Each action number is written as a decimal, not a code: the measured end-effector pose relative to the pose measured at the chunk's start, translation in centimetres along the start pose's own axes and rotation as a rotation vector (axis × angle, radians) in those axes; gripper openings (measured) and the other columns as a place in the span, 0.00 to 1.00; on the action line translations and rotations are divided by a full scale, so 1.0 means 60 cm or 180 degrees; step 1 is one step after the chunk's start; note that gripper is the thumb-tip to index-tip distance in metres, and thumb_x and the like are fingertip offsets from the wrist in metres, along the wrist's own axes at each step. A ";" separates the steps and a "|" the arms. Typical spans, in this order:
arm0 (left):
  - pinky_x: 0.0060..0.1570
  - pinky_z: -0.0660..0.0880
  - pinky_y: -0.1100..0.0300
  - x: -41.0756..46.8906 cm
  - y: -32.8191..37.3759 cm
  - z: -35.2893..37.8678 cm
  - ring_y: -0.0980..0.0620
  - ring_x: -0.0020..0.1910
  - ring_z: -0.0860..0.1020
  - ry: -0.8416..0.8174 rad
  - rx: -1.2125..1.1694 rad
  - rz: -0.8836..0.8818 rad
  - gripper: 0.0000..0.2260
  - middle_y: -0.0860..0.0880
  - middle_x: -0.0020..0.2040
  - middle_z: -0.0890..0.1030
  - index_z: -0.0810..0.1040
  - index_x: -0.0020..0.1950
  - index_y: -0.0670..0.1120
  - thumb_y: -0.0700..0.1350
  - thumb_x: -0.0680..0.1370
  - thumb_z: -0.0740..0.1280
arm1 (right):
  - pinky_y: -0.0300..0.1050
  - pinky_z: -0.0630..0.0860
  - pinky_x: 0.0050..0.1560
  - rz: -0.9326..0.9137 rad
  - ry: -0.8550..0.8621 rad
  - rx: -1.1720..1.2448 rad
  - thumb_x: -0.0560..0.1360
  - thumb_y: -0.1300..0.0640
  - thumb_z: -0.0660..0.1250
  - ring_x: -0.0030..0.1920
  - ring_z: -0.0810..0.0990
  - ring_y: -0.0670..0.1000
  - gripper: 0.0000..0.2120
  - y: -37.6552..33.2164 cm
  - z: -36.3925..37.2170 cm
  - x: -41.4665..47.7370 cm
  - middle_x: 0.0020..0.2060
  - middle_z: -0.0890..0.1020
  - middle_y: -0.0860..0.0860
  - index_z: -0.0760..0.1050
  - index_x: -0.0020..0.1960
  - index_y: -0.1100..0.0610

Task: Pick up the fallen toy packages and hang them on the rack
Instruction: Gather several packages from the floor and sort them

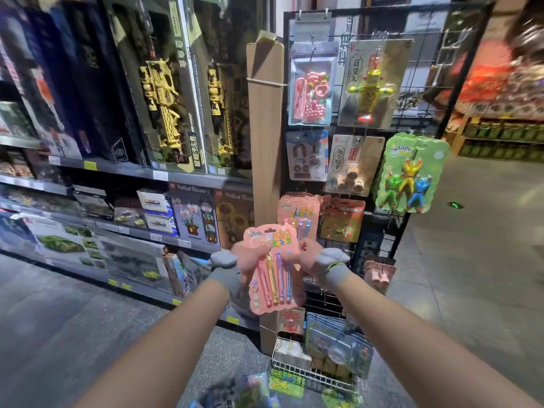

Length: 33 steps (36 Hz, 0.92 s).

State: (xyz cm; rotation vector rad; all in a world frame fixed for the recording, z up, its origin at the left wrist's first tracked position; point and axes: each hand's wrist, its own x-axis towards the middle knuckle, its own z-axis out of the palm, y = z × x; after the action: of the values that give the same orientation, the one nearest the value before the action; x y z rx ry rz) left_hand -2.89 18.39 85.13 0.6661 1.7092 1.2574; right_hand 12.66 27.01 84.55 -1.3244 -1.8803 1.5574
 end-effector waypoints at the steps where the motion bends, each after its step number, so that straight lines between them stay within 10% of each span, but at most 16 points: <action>1: 0.52 0.81 0.44 -0.002 0.001 0.004 0.41 0.45 0.85 -0.0024 0.0014 -0.0009 0.18 0.40 0.46 0.85 0.80 0.55 0.38 0.49 0.73 0.76 | 0.55 0.79 0.55 0.0018 0.0011 0.0046 0.72 0.57 0.74 0.50 0.83 0.55 0.16 0.000 -0.001 -0.004 0.49 0.84 0.55 0.74 0.56 0.59; 6: 0.36 0.79 0.60 0.000 0.003 0.011 0.46 0.42 0.83 0.0001 0.0254 0.0140 0.12 0.43 0.46 0.84 0.80 0.51 0.39 0.48 0.76 0.73 | 0.50 0.79 0.46 0.0021 0.0290 -0.0022 0.73 0.59 0.73 0.45 0.81 0.54 0.12 -0.001 -0.002 -0.004 0.48 0.82 0.55 0.73 0.52 0.59; 9: 0.45 0.80 0.49 0.016 0.001 0.000 0.42 0.44 0.83 -0.0084 0.0268 0.0200 0.12 0.39 0.46 0.85 0.79 0.54 0.35 0.44 0.78 0.70 | 0.51 0.79 0.47 0.0044 0.0388 -0.0024 0.74 0.57 0.73 0.48 0.81 0.55 0.12 -0.003 -0.009 0.004 0.49 0.81 0.54 0.72 0.53 0.58; 15: 0.20 0.62 0.62 0.050 -0.003 -0.018 0.54 0.20 0.68 -0.0233 0.0290 0.0146 0.14 0.44 0.27 0.70 0.69 0.37 0.39 0.40 0.83 0.61 | 0.49 0.80 0.43 0.0047 0.0575 -0.0050 0.73 0.54 0.74 0.46 0.82 0.52 0.14 -0.003 -0.019 0.032 0.48 0.83 0.52 0.72 0.54 0.55; 19: 0.23 0.64 0.64 0.073 -0.011 -0.030 0.52 0.24 0.69 -0.0174 0.0276 -0.0056 0.15 0.46 0.30 0.72 0.69 0.38 0.43 0.43 0.84 0.57 | 0.50 0.79 0.49 0.0056 0.0739 -0.0182 0.75 0.54 0.71 0.47 0.80 0.52 0.09 -0.013 -0.026 0.042 0.49 0.81 0.51 0.71 0.45 0.52; 33: 0.25 0.64 0.64 0.106 -0.041 -0.063 0.52 0.23 0.65 0.0172 0.0190 -0.0072 0.16 0.47 0.26 0.67 0.73 0.38 0.40 0.45 0.84 0.60 | 0.56 0.79 0.55 0.0437 0.1063 -0.0785 0.74 0.44 0.69 0.52 0.81 0.57 0.21 -0.026 -0.060 0.133 0.51 0.81 0.53 0.72 0.57 0.58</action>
State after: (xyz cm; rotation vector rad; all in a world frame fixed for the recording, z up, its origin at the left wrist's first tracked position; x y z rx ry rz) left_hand -8.96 21.01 81.04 0.6513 1.7996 1.2226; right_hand 10.79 35.68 84.94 -1.7311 -1.8402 1.0989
